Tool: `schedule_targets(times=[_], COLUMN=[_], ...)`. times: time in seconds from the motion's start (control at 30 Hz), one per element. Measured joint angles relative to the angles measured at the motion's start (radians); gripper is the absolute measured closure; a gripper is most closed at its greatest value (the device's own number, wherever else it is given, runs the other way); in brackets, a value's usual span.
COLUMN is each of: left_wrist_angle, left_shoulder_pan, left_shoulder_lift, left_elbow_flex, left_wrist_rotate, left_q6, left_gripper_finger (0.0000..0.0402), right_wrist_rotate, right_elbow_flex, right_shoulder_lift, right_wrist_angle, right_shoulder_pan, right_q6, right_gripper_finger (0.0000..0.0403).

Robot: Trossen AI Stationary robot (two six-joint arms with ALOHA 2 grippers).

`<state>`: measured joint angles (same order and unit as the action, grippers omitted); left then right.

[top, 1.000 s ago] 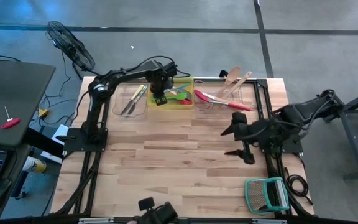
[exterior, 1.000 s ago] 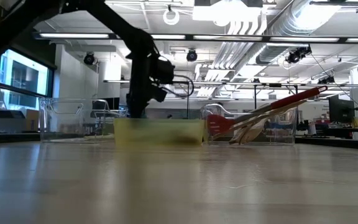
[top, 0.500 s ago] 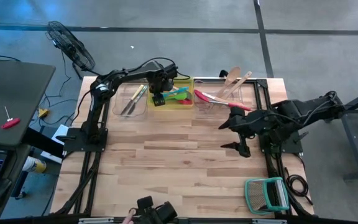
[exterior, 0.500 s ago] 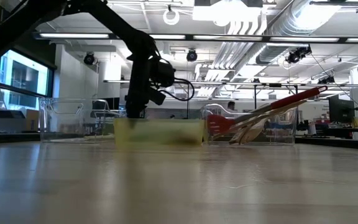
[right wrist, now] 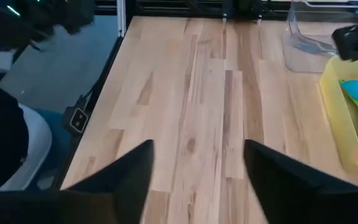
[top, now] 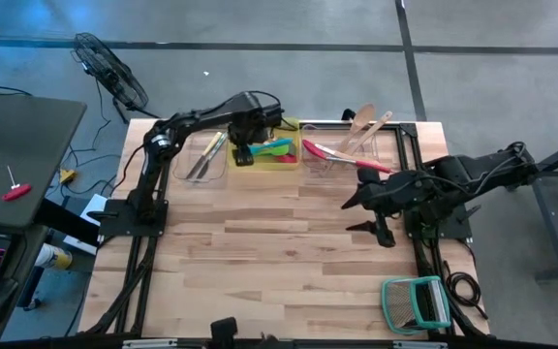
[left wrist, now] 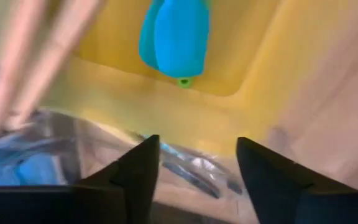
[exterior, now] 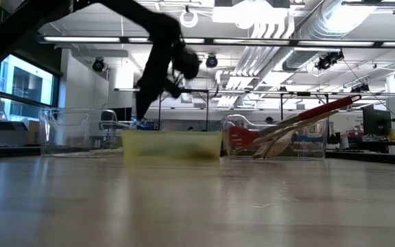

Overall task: Pick & Place Kitchen Items
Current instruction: Return to Home Position

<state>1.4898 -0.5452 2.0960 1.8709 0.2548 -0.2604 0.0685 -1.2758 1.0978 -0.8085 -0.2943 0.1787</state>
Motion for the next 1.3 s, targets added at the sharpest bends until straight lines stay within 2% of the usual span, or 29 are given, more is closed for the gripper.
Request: schedule_targets(times=[0.13,0.27,0.33,0.37,0.43,0.57,0.7,0.77,0.87,0.97,1.13,1.2,1.3], left_wrist_angle=[0.083,0.081,0.081,0.074,0.040,0.088,0.083,0.060,-0.023,-0.183,-0.547,-0.731,-0.965], left_shoulder_pan=[0.047,0.093,0.117,0.132,0.156,0.174,0.172,0.184,0.210,0.235,0.267,0.265,0.264], left_shoulder_lift=[-0.001,-0.003,-0.035,-0.059,-0.159,-0.302,-0.476,-0.572,-0.721,-0.902,-1.254,-1.386,-1.557], left_elbow_flex=[0.185,0.375,0.464,0.489,0.447,0.430,0.429,0.401,0.278,0.066,-0.410,-0.618,-0.905], left_wrist_rotate=[0.025,0.139,0.151,0.150,0.144,0.067,-0.064,-0.093,-0.097,-0.098,-0.140,-0.169,-0.227], left_q6=[-0.015,-0.023,-0.037,-0.047,-0.068,0.010,0.066,0.080,0.105,0.110,0.131,0.150,0.171], left_gripper_finger=[0.0250,0.0307,0.0342,0.0362,0.0391,0.0395,0.0399,0.0400,0.0401,0.0401,0.0401,0.0401,0.0401], right_wrist_rotate=[-0.023,-0.052,-0.043,-0.025,0.005,0.011,-0.016,-0.016,-0.023,-0.026,-0.067,-0.096,-0.082], right_elbow_flex=[0.000,0.000,0.000,0.000,-0.016,-0.078,-0.063,-0.017,0.099,0.260,0.551,0.642,0.741], right_shoulder_lift=[-0.006,-0.021,-0.039,-0.052,-0.089,-0.203,-0.365,-0.462,-0.613,-0.754,-0.919,-0.928,-0.916], right_wrist_angle=[-0.005,-0.021,-0.055,-0.066,-0.116,-0.221,-0.205,-0.163,-0.079,0.039,0.363,0.459,0.540], right_shoulder_pan=[0.000,-0.002,-0.014,-0.021,-0.029,-0.026,-0.026,-0.026,-0.026,-0.026,-0.026,-0.026,-0.026], right_q6=[-0.022,-0.039,-0.067,-0.076,-0.079,-0.094,-0.105,-0.105,-0.103,-0.079,-0.029,-0.044,-0.073], right_gripper_finger=[0.0238,0.0335,0.0382,0.0390,0.0397,0.0400,0.0400,0.0400,0.0399,0.0400,0.0399,0.0399,0.0399])
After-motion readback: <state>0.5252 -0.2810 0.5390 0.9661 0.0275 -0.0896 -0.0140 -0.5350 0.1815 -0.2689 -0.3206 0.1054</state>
